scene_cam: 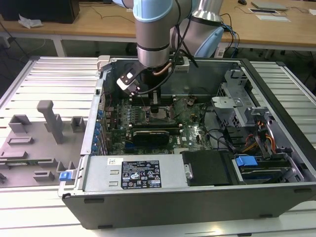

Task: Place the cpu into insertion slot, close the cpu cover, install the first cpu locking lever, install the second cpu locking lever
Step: 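Place the cpu into insertion slot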

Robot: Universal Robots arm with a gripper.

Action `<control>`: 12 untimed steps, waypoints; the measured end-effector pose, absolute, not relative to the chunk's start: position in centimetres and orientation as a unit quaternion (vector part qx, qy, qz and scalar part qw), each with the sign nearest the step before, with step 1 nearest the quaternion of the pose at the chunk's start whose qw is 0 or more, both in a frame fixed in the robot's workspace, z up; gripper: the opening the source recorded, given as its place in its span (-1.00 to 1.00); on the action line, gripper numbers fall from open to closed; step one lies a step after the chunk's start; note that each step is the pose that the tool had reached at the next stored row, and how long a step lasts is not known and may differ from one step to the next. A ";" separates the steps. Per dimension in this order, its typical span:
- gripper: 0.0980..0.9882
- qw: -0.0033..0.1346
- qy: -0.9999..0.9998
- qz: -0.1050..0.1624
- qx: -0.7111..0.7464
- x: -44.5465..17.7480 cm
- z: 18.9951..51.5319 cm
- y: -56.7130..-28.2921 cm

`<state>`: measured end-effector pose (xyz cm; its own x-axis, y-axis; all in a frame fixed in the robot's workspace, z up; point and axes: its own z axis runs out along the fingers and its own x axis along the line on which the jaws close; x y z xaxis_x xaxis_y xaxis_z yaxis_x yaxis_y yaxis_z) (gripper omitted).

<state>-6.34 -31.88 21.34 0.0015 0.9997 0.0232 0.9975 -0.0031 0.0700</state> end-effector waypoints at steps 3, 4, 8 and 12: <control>-0.98 0.012 0.709 0.026 0.705 -5.6 21.3 -31.9; -0.98 0.010 0.710 0.023 0.704 -5.3 21.3 -31.9; -0.98 0.007 0.713 0.017 0.701 -4.9 21.3 -32.0; -0.98 0.007 0.726 0.017 0.688 -4.7 21.1 -32.2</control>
